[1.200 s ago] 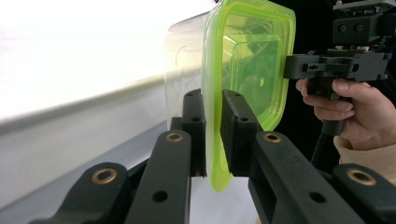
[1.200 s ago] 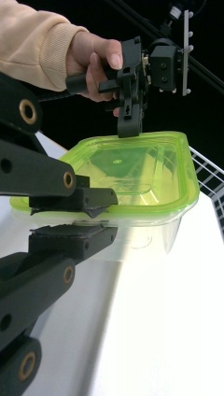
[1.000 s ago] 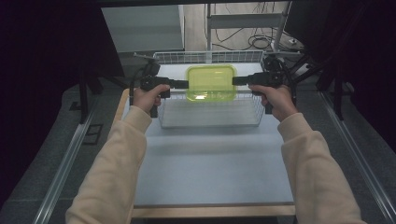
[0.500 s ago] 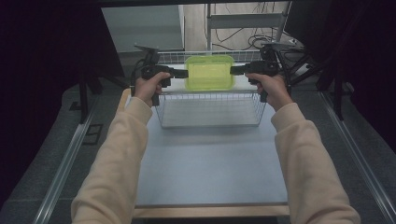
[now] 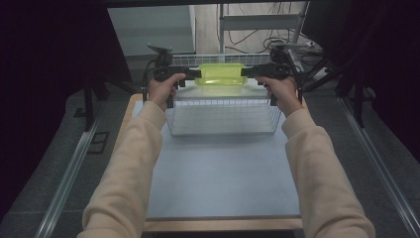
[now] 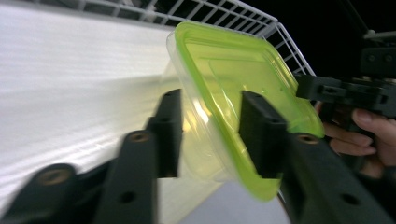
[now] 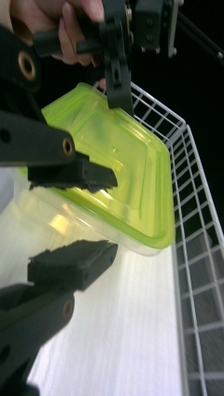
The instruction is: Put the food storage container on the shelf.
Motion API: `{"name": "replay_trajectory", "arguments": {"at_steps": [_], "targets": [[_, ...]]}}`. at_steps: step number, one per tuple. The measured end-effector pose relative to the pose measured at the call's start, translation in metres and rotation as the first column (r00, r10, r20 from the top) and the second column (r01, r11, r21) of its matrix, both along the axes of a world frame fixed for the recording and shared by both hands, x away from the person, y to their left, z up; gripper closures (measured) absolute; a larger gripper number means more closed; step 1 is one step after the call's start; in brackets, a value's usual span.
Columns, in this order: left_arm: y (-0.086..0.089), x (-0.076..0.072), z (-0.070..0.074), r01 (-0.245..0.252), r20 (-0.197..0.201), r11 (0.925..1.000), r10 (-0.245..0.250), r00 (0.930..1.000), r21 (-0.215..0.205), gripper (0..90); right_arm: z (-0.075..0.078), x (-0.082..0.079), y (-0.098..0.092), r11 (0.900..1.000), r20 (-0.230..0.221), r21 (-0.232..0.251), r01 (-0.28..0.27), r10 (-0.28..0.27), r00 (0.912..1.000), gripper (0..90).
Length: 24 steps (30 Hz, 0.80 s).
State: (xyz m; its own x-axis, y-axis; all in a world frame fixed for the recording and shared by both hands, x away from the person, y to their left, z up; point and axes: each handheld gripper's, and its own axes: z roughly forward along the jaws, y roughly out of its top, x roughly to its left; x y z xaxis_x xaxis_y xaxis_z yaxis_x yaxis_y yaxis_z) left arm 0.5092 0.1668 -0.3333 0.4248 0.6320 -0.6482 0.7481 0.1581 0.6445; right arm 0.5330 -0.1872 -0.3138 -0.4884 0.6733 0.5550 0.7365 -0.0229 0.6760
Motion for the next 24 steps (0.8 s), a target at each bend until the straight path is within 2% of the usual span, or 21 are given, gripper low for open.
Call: {"name": "replay_trajectory", "arguments": {"at_steps": [1,2,8,9,12,13,16,18,24], "targets": [[0.002,-0.001,0.001,-0.014,0.006,0.9999,0.014,0.9999,0.000,47.1,0.000,-0.001,-0.002,1.000,0.014,0.006,0.017,-0.017,0.9998,55.3],[0.003,-0.002,0.002,-0.018,0.020,0.9998,0.017,0.9996,0.005,45.1,0.001,-0.002,-0.003,1.000,0.029,0.001,0.023,-0.023,0.9993,53.7],[0.007,-0.013,0.003,-0.020,0.058,0.9997,0.019,0.9982,0.014,38.8,0.005,-0.012,-0.010,0.999,0.112,-0.031,0.032,-0.029,0.9933,45.0],[0.007,-0.017,0.002,-0.015,0.066,0.9999,0.014,0.9977,0.008,38.1,0.006,-0.013,-0.010,0.999,0.122,-0.030,0.031,-0.027,0.9921,44.1],[0.007,-0.027,0.002,-0.008,0.095,0.9997,0.006,0.9955,0.024,35.0,0.009,-0.022,-0.013,0.999,0.154,-0.031,0.017,-0.012,0.9880,41.4],[0.008,-0.033,0.002,-0.003,0.108,0.9994,-0.001,0.9941,0.034,34.4,0.010,-0.026,-0.014,0.999,0.162,-0.036,0.009,-0.003,0.9868,41.0],[0.010,-0.050,0.003,0.019,0.144,0.9989,-0.025,0.9892,0.043,32.5,0.013,-0.044,-0.018,0.999,0.221,-0.047,-0.027,0.037,0.9747,39.0],[0.012,-0.064,0.002,0.035,0.168,0.9982,-0.042,0.9849,0.049,31.3,0.014,-0.056,-0.020,0.998,0.240,-0.043,-0.048,0.057,0.9690,38.3],[0.012,-0.114,-0.008,0.060,0.243,0.9943,-0.080,0.9667,0.088,30.3,-0.004,-0.101,-0.030,0.993,0.293,-0.062,-0.099,0.113,0.9493,34.6]]}}
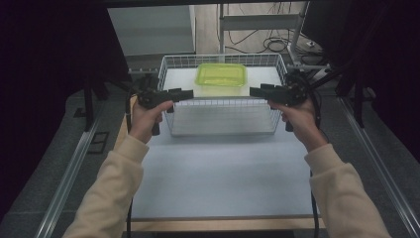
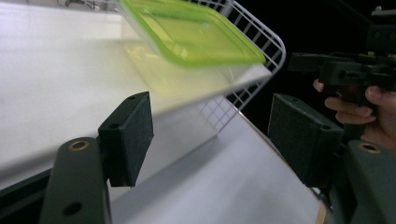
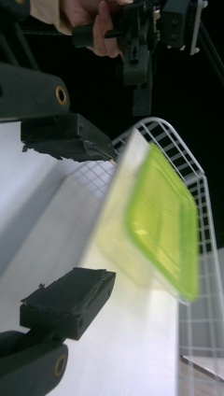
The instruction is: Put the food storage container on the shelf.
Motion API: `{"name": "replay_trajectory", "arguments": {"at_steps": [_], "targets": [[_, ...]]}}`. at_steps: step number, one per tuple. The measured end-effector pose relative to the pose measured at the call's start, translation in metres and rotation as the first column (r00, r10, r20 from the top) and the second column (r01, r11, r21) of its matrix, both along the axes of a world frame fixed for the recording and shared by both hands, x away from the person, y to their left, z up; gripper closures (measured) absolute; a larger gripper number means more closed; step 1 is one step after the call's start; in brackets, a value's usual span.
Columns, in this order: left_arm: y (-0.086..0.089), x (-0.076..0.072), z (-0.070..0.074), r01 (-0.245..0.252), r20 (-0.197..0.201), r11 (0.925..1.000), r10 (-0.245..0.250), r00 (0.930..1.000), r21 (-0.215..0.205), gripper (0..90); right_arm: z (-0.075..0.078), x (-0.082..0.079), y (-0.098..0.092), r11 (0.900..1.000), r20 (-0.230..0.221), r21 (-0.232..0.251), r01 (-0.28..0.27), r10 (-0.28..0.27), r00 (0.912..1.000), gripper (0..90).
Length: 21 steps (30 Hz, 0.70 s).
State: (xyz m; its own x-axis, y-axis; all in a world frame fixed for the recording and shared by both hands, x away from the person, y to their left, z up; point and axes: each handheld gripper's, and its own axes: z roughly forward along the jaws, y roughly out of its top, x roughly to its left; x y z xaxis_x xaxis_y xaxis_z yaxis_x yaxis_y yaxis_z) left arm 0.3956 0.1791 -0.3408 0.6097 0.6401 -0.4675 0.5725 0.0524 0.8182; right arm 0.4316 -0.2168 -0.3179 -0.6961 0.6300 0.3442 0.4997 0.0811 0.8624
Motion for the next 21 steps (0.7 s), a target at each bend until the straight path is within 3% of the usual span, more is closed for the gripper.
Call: {"name": "replay_trajectory", "arguments": {"at_steps": [6,11,16,21], "targets": [[-0.003,-0.047,-0.024,0.030,0.034,0.9994,-0.030,0.9990,0.019,29.1,-0.025,-0.036,-0.010,0.999,0.048,-0.028,-0.032,0.034,0.9983,32.2],[-0.002,-0.073,-0.052,0.036,0.029,0.9983,-0.037,0.9989,0.046,28.2,-0.055,-0.062,-0.018,0.997,0.066,-0.060,-0.049,0.053,0.9964,30.2],[-0.001,-0.080,-0.072,0.014,0.019,0.9969,-0.016,0.9997,0.077,27.8,-0.078,-0.072,-0.024,0.996,0.065,-0.079,-0.048,0.053,0.9965,28.4],[-0.001,-0.079,-0.072,0.012,0.020,0.9964,-0.014,0.9997,0.083,27.6,-0.084,-0.071,-0.026,0.996,0.062,-0.075,-0.040,0.045,0.9971,25.8]]}}
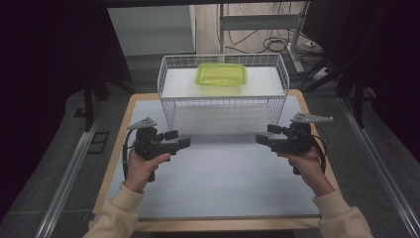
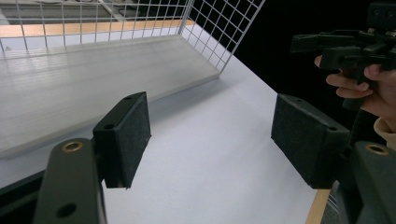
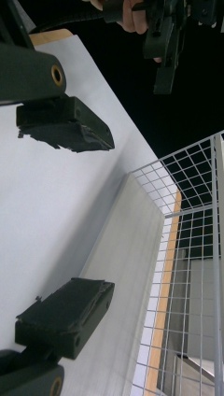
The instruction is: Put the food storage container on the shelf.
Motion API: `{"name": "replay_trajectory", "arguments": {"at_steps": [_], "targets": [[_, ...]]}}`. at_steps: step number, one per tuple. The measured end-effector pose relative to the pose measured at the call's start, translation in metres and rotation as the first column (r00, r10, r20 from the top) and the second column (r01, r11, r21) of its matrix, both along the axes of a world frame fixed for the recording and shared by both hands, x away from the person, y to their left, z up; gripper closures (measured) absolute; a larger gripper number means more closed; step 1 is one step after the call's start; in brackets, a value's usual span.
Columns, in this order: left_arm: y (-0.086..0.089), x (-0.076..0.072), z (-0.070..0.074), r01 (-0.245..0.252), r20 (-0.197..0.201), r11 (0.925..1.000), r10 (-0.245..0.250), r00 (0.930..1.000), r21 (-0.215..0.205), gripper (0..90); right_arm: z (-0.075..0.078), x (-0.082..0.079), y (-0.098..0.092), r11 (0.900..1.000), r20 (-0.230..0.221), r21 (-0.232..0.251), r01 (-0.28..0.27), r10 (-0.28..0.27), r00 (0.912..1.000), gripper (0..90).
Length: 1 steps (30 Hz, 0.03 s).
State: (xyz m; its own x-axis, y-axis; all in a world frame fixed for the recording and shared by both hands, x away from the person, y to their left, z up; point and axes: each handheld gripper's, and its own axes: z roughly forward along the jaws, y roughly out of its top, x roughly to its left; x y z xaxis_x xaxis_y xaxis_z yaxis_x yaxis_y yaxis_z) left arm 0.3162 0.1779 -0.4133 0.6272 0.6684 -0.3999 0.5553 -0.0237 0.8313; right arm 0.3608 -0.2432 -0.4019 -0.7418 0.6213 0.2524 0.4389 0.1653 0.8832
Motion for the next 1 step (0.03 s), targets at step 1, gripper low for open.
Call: {"name": "replay_trajectory", "arguments": {"at_steps": [1], "targets": [[0.0000,0.0000,0.0000,0.000,0.000,1.0000,0.000,1.0000,0.000,27.6,-0.0001,-0.0012,0.0000,1.000,0.002,-0.002,-0.002,0.002,1.0000,25.5]]}}
